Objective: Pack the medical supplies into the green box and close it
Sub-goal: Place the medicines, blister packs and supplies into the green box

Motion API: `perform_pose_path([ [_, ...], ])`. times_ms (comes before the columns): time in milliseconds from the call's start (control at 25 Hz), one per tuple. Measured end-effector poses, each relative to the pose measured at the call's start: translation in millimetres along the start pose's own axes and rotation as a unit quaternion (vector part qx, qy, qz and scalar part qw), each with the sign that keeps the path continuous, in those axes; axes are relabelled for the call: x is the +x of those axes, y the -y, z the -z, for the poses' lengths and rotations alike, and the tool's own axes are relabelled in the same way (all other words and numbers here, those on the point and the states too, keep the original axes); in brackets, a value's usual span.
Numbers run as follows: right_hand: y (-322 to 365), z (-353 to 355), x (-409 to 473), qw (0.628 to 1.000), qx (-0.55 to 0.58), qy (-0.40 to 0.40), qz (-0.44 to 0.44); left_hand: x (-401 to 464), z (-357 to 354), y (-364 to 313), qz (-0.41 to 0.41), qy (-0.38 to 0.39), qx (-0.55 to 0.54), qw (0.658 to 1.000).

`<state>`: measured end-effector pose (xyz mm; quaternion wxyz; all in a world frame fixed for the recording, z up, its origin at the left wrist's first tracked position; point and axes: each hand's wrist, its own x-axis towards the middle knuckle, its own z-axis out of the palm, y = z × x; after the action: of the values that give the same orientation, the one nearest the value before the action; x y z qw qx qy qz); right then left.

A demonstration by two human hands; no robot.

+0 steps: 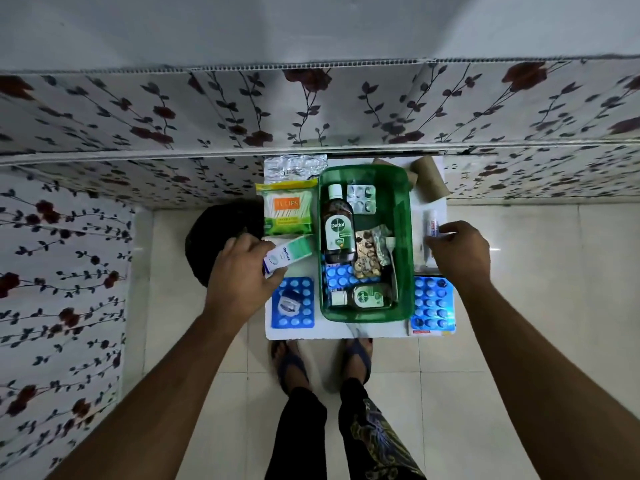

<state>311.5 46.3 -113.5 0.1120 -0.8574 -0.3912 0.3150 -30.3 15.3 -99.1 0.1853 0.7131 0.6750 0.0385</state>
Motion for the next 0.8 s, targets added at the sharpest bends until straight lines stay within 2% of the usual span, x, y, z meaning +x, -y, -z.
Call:
perform_pose_path([
  [120, 5, 9, -8, 1.000, 0.010, 0.023, -0.016, -24, 31, -15, 0.081, -0.022, -0.080, 0.993],
  [240, 13, 27, -21, 0.997, 0.052, 0.032, -0.042, -32, 72, -59, 0.115, -0.064, -0.154, 0.979],
  [360, 20, 43, -31, 0.991, 0.123, 0.012, -0.054, -2, 86, -122, 0.127, -0.024, -0.198, 0.972],
  [520, 18, 52, -33, 0.982, 0.183, 0.000, -0.047, 51, 51, -171, 0.162, 0.042, -0.195, 0.966],
  [680, 12, 54, -31, 0.977, 0.205, 0.009, -0.050, 73, 9, -182, 0.190, 0.057, -0.205, 0.958],
  [800, 12, 56, -31, 0.975, 0.215, 0.018, -0.051, 74, -7, -180, 0.187, 0.097, -0.248, 0.946],
])
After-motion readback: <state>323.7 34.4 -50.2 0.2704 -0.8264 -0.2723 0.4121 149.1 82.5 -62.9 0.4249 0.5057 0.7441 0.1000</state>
